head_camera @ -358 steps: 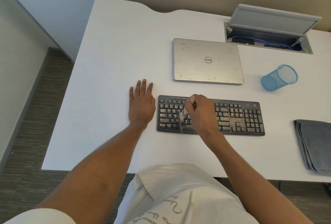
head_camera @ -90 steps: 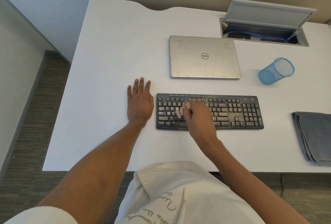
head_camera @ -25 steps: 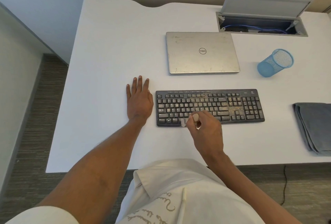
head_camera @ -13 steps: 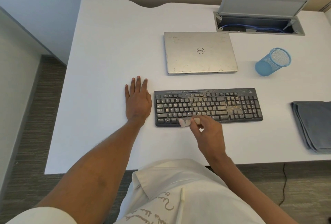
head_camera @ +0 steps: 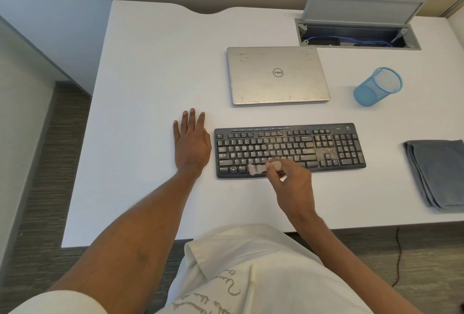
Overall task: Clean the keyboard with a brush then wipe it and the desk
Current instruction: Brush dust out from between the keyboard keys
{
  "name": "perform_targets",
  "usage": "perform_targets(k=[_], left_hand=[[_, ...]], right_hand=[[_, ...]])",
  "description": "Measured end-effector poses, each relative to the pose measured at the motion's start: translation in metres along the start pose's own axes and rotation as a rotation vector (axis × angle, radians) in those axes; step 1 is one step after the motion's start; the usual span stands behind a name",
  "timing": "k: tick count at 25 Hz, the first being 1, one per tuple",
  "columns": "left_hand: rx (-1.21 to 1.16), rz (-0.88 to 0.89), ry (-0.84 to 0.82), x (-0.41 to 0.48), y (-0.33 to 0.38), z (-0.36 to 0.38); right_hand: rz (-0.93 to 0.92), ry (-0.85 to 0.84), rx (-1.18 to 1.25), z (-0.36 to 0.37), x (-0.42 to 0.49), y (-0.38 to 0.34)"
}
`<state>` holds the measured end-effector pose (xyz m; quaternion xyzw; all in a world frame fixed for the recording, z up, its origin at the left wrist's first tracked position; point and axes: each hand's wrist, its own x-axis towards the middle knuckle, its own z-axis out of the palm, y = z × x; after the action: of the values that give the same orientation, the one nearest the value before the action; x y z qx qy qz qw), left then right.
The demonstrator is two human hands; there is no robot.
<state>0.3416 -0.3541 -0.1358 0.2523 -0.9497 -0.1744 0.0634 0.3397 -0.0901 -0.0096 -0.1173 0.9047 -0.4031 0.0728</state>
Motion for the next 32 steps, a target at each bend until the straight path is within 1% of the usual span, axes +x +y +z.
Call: perform_targets(k=[2,6,9,11,15,18,21,24,26,28,30,32], left_hand=[[0.005,-0.006,-0.003,0.000,0.000,0.000],[0.007,-0.008,-0.001,0.000,0.000,0.001],[0.005,-0.005,0.000,0.000,0.000,0.001],[0.003,-0.005,0.002,0.000,-0.001,0.000],[-0.005,-0.002,0.005,0.000,0.000,0.001],[-0.004,-0.002,0.007,0.000,-0.001,0.001],[0.001,-0.010,0.002,0.000,-0.001,0.001],[0.007,-0.012,-0.001,0.001,-0.001,0.002],[0.008,-0.012,0.000,0.001,0.000,0.002],[0.009,-0.010,0.003,0.001,-0.001,0.002],[0.007,-0.007,0.002,0.001,-0.001,0.001],[0.007,-0.005,0.003,0.000,0.000,0.001]], right_hand=[[0.076,0.036,0.002,-0.012,0.003,0.009],[0.165,0.143,-0.045,-0.041,0.010,0.020],[0.161,0.215,-0.040,-0.053,0.011,0.017],[0.127,0.187,0.000,-0.049,0.010,0.008],[0.098,-0.018,0.093,-0.021,0.003,-0.002],[0.086,-0.108,0.125,-0.014,-0.002,0.002],[0.086,-0.078,0.083,-0.026,-0.002,0.017],[0.121,0.020,-0.025,-0.042,-0.002,0.031],[0.058,0.102,-0.144,-0.049,-0.004,0.031],[-0.047,0.133,-0.159,-0.042,-0.009,0.018],[-0.116,0.064,-0.076,-0.023,-0.013,0.001],[-0.173,-0.039,-0.051,0.001,-0.015,-0.009]])
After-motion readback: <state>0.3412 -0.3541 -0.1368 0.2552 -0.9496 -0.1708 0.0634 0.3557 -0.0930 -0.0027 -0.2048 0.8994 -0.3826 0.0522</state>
